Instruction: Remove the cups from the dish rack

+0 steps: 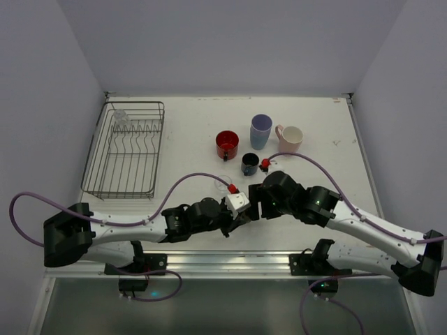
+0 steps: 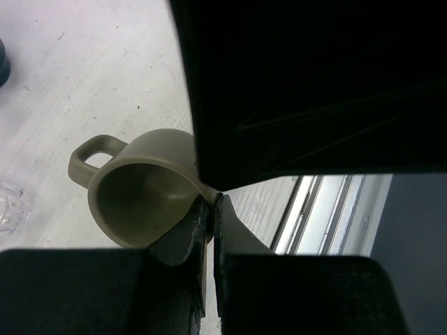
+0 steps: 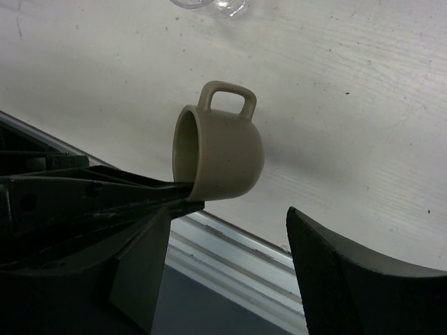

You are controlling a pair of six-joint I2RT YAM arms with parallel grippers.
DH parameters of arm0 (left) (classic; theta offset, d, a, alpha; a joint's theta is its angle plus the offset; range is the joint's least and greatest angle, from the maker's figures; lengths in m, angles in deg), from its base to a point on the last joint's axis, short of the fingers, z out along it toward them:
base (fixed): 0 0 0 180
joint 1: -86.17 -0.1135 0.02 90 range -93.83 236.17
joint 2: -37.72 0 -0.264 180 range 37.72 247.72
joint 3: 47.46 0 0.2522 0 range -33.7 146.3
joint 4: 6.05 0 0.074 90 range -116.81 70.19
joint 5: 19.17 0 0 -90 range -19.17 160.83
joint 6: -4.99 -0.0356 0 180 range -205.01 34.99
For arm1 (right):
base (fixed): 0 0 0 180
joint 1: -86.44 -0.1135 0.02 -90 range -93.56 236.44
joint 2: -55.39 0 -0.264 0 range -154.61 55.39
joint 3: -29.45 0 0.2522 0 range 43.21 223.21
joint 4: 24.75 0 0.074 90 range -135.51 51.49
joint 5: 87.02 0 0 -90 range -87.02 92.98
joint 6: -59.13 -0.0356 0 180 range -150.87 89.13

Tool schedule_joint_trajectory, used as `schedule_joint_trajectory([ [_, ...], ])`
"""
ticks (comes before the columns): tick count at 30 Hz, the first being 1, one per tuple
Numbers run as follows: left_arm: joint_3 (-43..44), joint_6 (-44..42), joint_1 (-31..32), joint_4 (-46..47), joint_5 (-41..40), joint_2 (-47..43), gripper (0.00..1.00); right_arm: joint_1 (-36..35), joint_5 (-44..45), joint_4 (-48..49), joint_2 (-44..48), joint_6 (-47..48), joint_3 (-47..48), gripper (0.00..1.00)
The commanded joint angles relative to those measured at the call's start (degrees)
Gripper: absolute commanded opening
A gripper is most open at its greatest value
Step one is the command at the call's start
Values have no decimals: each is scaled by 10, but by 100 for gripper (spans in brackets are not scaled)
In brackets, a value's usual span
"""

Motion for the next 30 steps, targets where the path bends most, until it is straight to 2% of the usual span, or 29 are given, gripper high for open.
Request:
schedule_joint_trajectory([
  [1, 33, -18, -1, 43, -11, 6, 0, -2, 5, 45, -25, 13, 11, 69],
  [5, 40, -23, 1, 34, -16, 17, 0, -2, -8, 94, -52, 2, -13, 65],
  [21, 57, -27, 25, 30, -70, 54, 0, -2, 58, 103, -142, -20, -38, 39],
  [23, 64, -25, 31, 24, -82, 63, 0, -2, 66, 113, -151, -24, -43, 30],
  [25, 69, -20, 34, 22, -87, 65, 0, -3, 78, 118, -161, -29, -47, 25],
  [26, 70, -19, 36, 23, -88, 66, 0, -3, 79, 122, -163, -30, -48, 16],
  [28, 72, -14, 40, 27, -90, 66, 0, -3, 80, 132, -166, -32, -54, 4],
  [29, 72, -12, 42, 29, -91, 67, 0, -3, 83, 134, -167, -32, -55, 0],
  [30, 73, -11, 43, 32, -94, 68, 0, -4, 87, 136, -167, -35, -56, 0],
])
